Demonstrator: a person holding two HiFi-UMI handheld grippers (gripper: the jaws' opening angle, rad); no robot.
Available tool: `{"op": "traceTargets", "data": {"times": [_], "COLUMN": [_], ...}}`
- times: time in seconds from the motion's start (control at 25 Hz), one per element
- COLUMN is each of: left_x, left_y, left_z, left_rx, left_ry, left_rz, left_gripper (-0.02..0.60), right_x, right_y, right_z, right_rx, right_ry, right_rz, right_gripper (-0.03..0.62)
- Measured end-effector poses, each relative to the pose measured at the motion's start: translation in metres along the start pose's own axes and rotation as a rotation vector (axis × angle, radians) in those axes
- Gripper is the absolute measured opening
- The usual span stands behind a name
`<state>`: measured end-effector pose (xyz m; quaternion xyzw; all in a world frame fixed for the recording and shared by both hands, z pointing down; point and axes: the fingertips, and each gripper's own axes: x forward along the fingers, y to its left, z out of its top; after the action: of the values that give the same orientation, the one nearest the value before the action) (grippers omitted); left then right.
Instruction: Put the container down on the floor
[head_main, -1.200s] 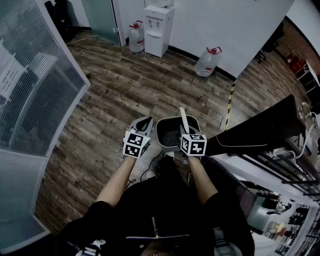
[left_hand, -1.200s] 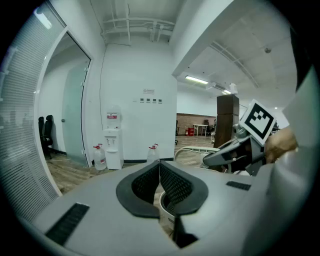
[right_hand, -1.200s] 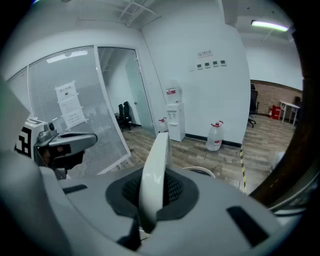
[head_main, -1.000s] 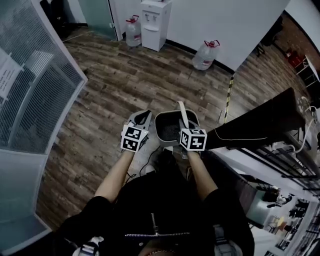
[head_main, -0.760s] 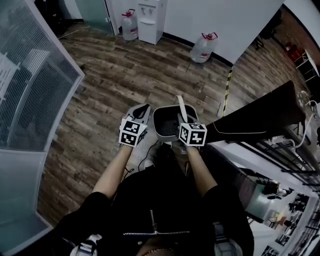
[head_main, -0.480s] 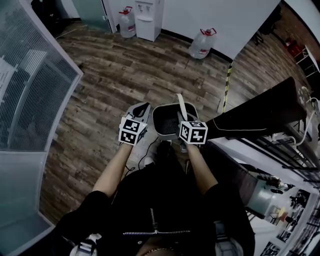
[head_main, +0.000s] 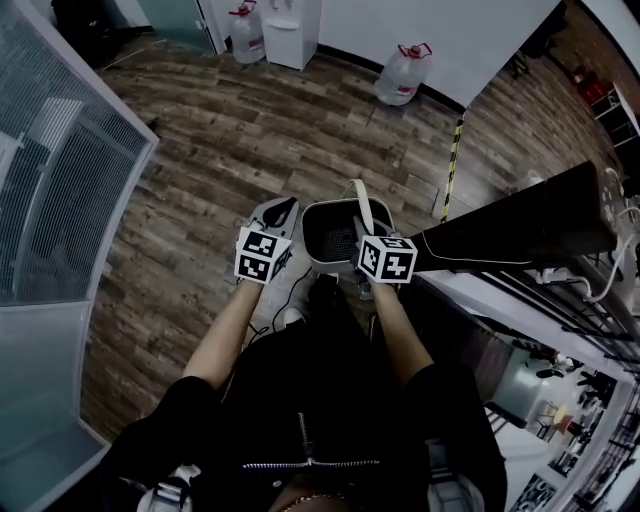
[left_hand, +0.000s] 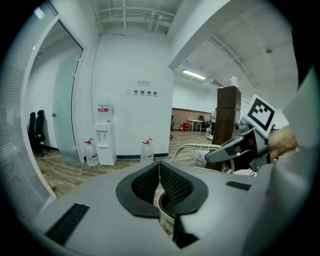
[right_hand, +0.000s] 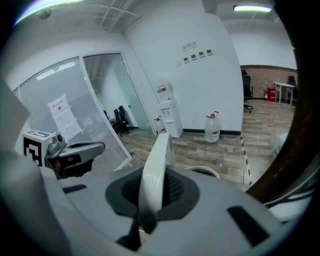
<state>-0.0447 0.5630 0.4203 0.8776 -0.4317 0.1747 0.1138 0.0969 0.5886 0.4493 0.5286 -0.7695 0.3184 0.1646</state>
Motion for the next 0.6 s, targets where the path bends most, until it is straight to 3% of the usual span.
{"op": "traceTargets", "data": {"times": [0.6], "left_x": [0.066], "left_y": [0.053], "left_z": [0.028], "left_rx": [-0.041], "left_ry": [0.026], "left_rz": [0.066], "left_gripper": [0.015], "right_x": [0.058], "right_y": [-0.034], "right_z": [0.058], "right_rx": [-0.017], "right_ry": [0.007], "right_rz": [0.001], "right_gripper": [0.025]}}
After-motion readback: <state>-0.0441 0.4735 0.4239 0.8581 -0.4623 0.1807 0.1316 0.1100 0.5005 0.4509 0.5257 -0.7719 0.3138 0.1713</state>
